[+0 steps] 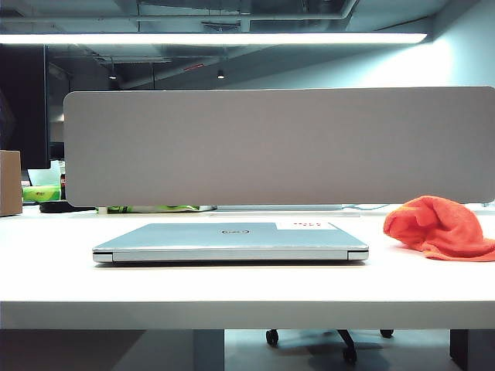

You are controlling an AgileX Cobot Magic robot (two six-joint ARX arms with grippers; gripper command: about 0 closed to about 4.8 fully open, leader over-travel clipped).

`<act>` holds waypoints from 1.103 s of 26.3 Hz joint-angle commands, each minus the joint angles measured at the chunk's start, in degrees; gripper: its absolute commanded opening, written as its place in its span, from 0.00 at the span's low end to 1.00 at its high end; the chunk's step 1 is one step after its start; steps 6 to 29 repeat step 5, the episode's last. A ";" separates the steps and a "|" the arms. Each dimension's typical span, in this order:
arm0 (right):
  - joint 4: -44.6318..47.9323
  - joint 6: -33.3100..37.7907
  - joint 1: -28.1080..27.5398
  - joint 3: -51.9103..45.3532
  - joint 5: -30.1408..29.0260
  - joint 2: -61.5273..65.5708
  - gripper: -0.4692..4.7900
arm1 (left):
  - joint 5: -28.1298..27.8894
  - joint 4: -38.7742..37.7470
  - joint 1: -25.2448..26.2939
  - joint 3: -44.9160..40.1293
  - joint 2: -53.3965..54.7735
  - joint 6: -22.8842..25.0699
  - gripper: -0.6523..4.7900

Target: Pick up the rag and use it to wipe the water off the lid of the laptop on the table.

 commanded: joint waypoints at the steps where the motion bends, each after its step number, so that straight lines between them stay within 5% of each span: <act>1: 0.26 -0.31 0.02 -0.20 0.15 -0.04 0.10 | 0.24 0.70 -0.07 0.15 0.00 0.17 0.22; 29: 0.26 -0.31 0.02 -0.20 0.15 -0.04 0.10 | 0.24 0.70 -0.07 0.15 0.00 0.17 0.22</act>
